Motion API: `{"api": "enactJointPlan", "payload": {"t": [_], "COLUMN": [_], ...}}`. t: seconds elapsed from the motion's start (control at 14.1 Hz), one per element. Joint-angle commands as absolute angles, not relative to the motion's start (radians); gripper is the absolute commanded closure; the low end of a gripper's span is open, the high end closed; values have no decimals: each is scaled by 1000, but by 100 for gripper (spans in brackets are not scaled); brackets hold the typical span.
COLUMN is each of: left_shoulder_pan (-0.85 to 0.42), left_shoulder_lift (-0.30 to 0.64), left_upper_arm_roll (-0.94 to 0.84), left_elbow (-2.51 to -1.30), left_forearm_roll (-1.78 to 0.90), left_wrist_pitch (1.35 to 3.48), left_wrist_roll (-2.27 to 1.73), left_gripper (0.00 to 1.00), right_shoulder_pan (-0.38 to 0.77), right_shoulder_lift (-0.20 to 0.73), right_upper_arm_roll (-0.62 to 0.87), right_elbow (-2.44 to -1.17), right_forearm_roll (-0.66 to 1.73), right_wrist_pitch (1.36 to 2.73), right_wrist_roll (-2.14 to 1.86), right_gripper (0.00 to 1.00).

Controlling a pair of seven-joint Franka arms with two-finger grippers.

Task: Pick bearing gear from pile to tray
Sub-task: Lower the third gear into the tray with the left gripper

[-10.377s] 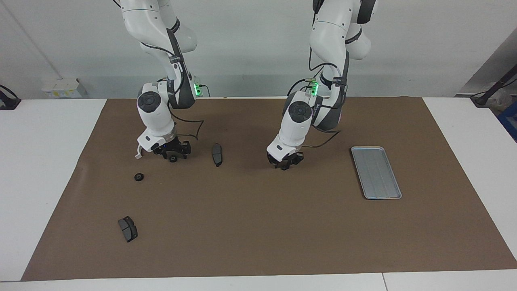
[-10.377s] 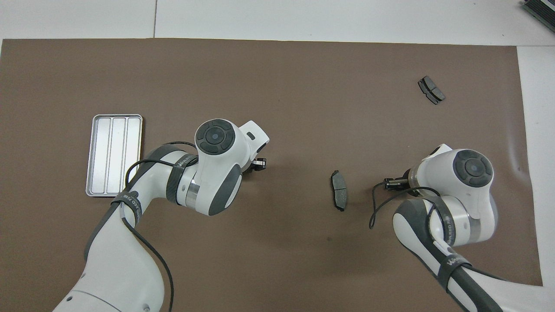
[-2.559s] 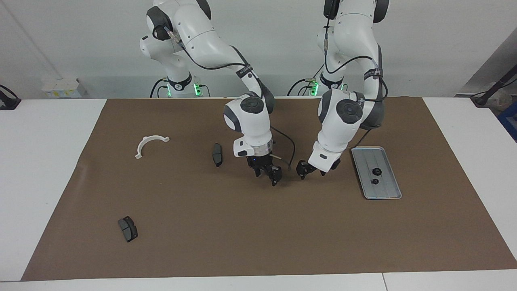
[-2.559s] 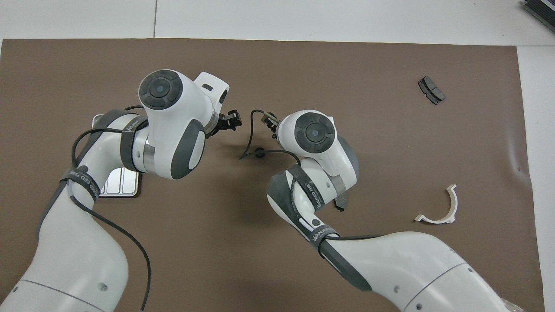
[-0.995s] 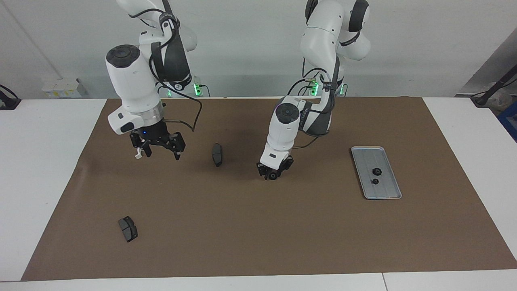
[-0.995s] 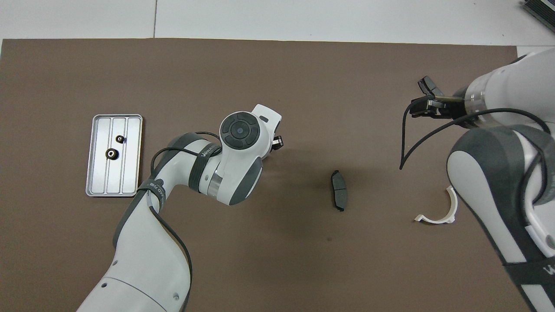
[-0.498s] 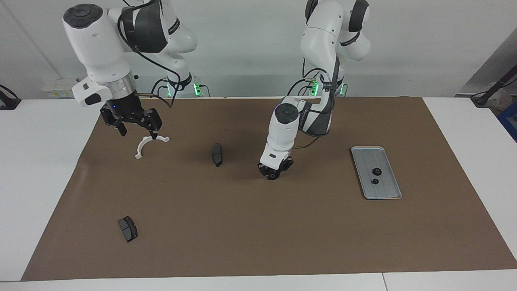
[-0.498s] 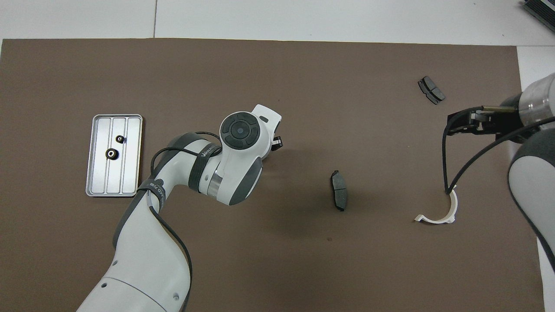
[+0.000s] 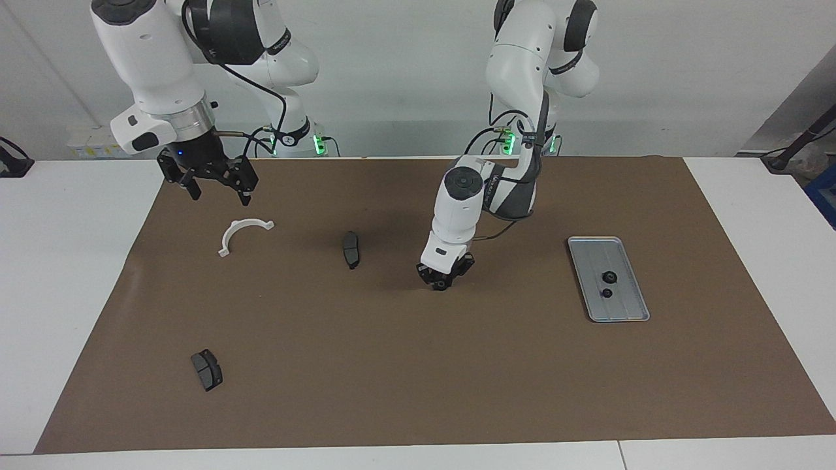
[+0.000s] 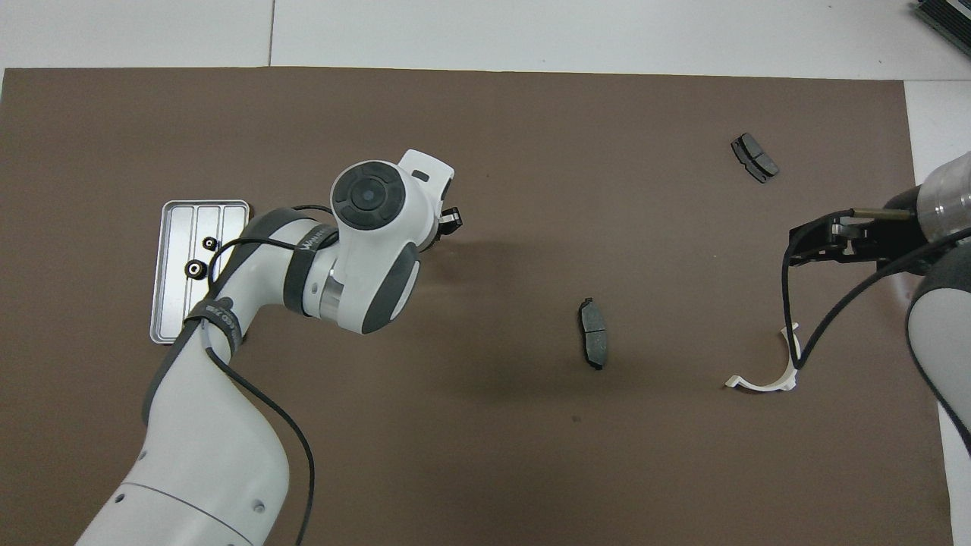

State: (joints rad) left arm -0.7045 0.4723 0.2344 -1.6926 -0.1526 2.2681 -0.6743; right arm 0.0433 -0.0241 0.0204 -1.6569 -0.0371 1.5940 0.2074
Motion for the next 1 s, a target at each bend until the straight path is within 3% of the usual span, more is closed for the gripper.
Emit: {"api": "enactJointPlan", "payload": {"t": [0.0,0.5,0.92], "left_shoulder_pan": [-554,-223,-209], "left_shoulder_lift": [397,387,402], "left_upper_arm_roll": [224,224,224], "left_elbow": [-1701,-1709,-1761], "left_forearm_roll": [-138,-141,-140], "left_wrist_pitch": [2143,1970,1882], "left_wrist_roll": [-484,219,371], "left_gripper": [90,85,80], "right_shoulder_pan": [20,23,34], "right_shoulder_lift": [-22,-28,-29], "right_upper_arm_roll": [31,29,31], "right_elbow": [-1643,-1654,-1654], "right_forearm_roll": [4,9,9], "right_wrist_pitch": [1597,1595,1595], "right_wrist_roll": [176,178,178], "right_gripper": [0,0,0]}}
